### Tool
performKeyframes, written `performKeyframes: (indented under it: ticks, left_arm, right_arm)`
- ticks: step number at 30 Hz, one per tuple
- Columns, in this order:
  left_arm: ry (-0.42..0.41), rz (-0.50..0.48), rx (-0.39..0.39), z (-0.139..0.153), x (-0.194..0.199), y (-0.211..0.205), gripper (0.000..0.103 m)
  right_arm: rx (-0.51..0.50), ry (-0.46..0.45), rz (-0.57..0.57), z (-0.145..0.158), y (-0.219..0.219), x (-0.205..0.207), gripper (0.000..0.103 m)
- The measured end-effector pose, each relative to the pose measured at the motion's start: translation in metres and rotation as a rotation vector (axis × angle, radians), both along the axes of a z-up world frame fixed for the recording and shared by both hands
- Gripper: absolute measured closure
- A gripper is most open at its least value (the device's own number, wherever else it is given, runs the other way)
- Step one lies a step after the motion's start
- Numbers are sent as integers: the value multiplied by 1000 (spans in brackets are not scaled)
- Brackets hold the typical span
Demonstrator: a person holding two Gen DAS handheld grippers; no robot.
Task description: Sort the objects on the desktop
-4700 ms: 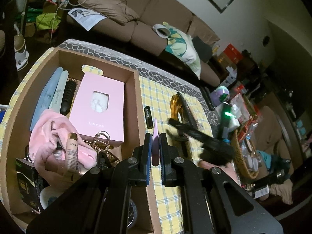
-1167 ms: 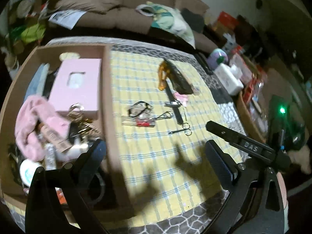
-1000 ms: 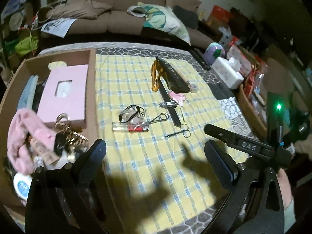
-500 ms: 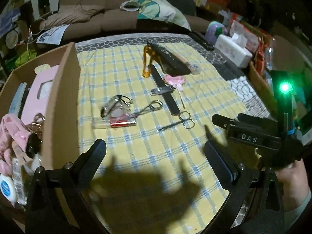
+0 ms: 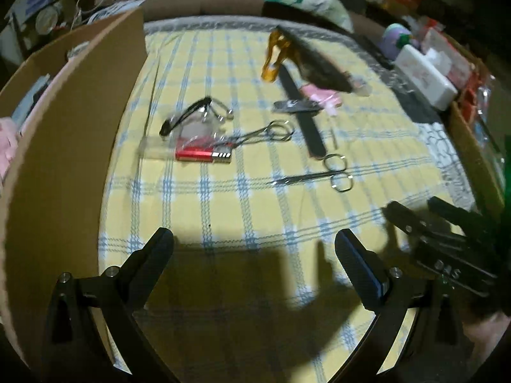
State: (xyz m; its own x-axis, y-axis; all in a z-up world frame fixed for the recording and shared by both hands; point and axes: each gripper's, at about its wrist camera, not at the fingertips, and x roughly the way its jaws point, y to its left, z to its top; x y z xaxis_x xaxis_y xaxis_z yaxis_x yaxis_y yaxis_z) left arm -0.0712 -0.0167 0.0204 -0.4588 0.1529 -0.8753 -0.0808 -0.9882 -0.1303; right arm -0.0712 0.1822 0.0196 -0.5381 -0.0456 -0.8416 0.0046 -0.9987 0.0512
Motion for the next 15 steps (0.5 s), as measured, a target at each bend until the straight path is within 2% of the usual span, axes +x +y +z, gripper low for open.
performKeyframes:
  ticks: [4,6,8,10,14,15]
  left_arm:
    - [-23,21,-15,-13,-1,0,1]
    - [-3,24,-37,-14,2,3,0]
    - [9,25,-73,-16,3,9,0]
    - [39,28,-109,-19,7,14,0]
    - [125,50,-104,-21,18,13,0]
    - [124,50,-104,-21,18,13,0]
  right_arm:
    - [37,8,25,-4,-6,3,5]
    - [54,12,35,-7,-10,5,0]
    - [61,31,31,-9,-11,7,0]
    - [57,54,25,-10,-11,10,0]
    - [56,75,19,-10,-10,11,0]
    - [56,74,19,-10,-10,11,0]
